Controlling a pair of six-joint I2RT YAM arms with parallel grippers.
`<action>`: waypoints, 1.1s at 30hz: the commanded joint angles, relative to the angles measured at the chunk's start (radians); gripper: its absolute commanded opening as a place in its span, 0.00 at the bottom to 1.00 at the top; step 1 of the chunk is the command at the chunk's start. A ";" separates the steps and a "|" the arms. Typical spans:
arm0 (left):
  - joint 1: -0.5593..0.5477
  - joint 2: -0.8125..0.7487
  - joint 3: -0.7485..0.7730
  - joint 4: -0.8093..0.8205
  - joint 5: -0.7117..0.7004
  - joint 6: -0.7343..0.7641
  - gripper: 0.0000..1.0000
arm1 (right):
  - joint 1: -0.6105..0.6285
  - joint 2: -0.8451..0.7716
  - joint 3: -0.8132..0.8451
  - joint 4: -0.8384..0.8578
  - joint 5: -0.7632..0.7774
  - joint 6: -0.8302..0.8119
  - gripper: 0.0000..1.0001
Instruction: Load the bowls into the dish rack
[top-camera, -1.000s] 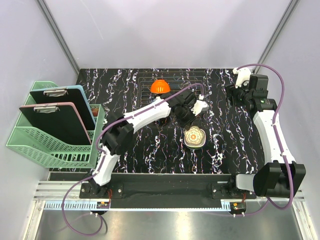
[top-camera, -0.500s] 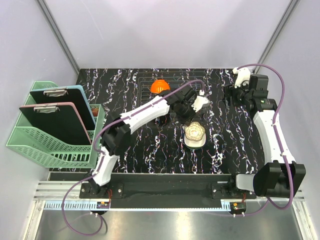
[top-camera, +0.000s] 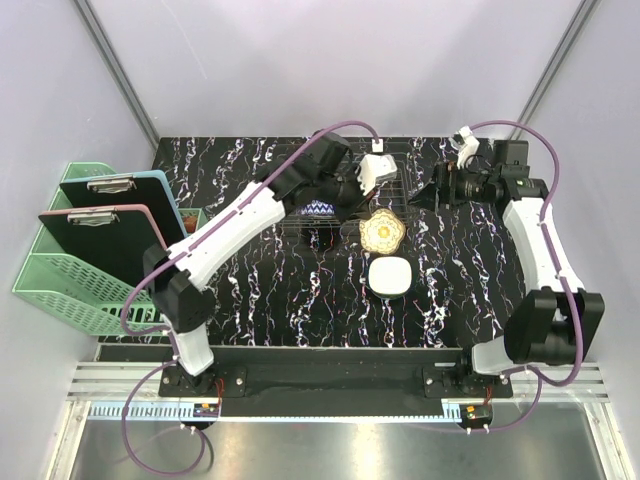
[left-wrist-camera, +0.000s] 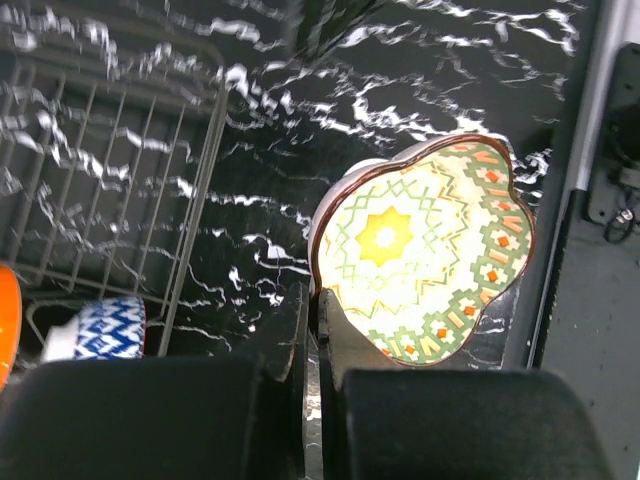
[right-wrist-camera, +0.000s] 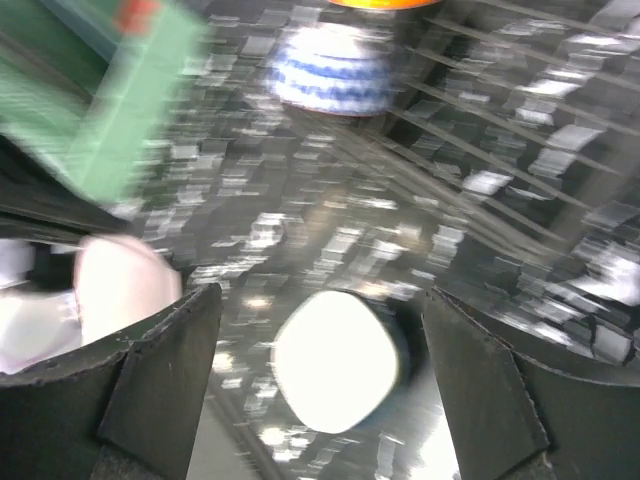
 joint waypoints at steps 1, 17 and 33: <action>-0.005 -0.063 -0.055 0.079 0.107 0.092 0.00 | -0.013 0.050 0.070 -0.011 -0.370 0.117 0.90; 0.038 -0.080 -0.133 0.240 0.058 0.143 0.00 | -0.039 0.081 -0.011 -0.005 -0.591 0.186 0.91; 0.036 -0.051 -0.075 0.260 0.081 0.080 0.00 | 0.012 0.102 -0.080 0.010 -0.603 0.180 0.90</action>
